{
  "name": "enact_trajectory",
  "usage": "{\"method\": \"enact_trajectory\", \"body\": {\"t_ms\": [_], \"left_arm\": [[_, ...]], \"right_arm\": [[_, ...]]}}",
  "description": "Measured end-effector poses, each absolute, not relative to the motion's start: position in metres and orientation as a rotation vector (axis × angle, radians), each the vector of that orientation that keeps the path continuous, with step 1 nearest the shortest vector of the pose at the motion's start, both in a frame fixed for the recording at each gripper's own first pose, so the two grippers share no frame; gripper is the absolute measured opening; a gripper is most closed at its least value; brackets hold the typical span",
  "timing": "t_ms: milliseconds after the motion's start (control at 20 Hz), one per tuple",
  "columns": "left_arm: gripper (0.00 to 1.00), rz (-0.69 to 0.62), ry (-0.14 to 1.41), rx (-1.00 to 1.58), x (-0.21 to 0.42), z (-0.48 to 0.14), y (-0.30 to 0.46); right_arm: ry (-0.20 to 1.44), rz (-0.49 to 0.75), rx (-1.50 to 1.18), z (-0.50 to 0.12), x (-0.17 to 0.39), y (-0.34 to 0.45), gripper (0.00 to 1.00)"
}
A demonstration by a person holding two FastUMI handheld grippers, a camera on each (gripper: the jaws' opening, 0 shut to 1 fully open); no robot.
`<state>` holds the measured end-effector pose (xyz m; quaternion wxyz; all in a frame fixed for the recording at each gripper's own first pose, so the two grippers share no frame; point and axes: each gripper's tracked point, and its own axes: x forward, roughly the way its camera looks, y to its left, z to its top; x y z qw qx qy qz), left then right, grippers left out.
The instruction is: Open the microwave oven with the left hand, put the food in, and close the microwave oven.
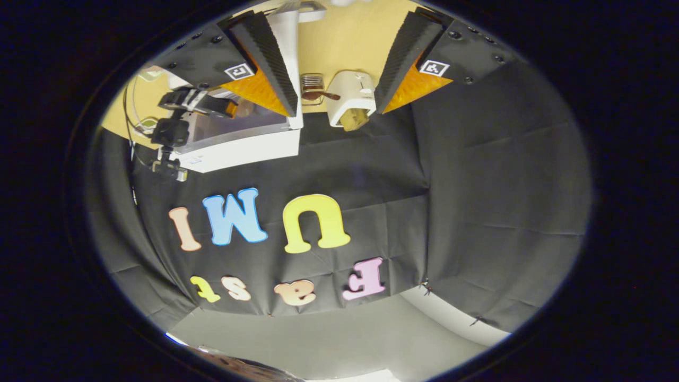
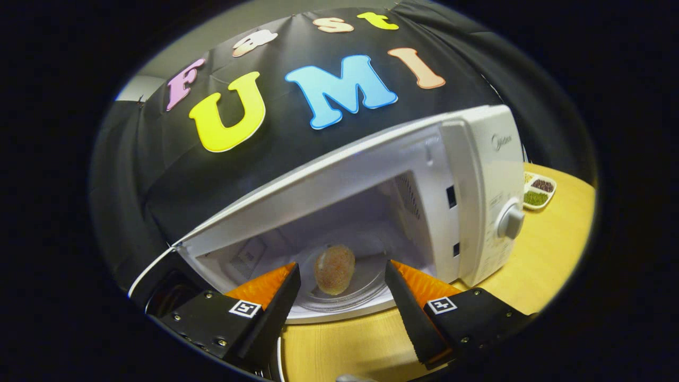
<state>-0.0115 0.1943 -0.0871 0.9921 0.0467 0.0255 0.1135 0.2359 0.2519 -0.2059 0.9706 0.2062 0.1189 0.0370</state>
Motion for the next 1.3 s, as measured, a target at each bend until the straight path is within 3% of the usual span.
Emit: {"method": "enact_trajectory", "body": {"t_ms": [300, 400, 450, 600, 650, 700, 800, 850, 950, 1100, 1150, 1300], "left_arm": [[1.0, 0.283, 0.099, 0.16, -0.055, -0.11, 0.226], [0.99, 0.3, 0.122, 0.191, -0.068, -0.125, 0.235], [1.0, 0.303, 0.132, 0.197, -0.073, -0.131, 0.235], [0.99, 0.306, 0.172, 0.19, -0.086, -0.16, 0.231], [0.98, 0.31, 0.185, 0.182, -0.087, -0.171, 0.23], [1.0, 0.307, 0.204, 0.172, -0.086, -0.182, 0.229], [1.0, 0.314, 0.22, 0.168, -0.085, -0.198, 0.225], [0.94, 0.316, 0.224, 0.169, -0.085, -0.203, 0.225], [1.0, 0.32, 0.234, 0.183, -0.083, -0.215, 0.221], [1.0, 0.314, 0.259, 0.182, -0.083, -0.233, 0.217], [0.99, 0.317, 0.277, 0.193, -0.086, -0.241, 0.219], [0.99, 0.311, 0.295, 0.194, -0.089, -0.25, 0.21]], "right_arm": [[0.161, 0.107, 0.115, -0.155, 0.151, 0.17, 0.98], [0.146, 0.103, 0.085, -0.14, 0.124, 0.142, 0.93], [0.147, 0.111, 0.078, -0.135, 0.112, 0.132, 0.98], [0.146, 0.111, 0.059, -0.11, 0.075, 0.096, 0.98], [0.129, 0.118, 0.05, -0.099, 0.063, 0.088, 0.93], [0.117, 0.115, 0.033, -0.09, 0.054, 0.081, 0.98], [0.116, 0.133, 0.01, -0.08, 0.038, 0.071, 0.98], [0.115, 0.139, 0.004, -0.075, 0.034, 0.068, 0.98], [0.101, 0.152, -0.008, -0.064, 0.031, 0.066, 0.98], [0.1, 0.159, -0.019, -0.056, 0.032, 0.061, 0.94], [0.097, 0.161, -0.014, -0.053, 0.032, 0.061, 0.98], [0.098, 0.158, -0.04, -0.051, 0.033, 0.055, 0.98]]}}
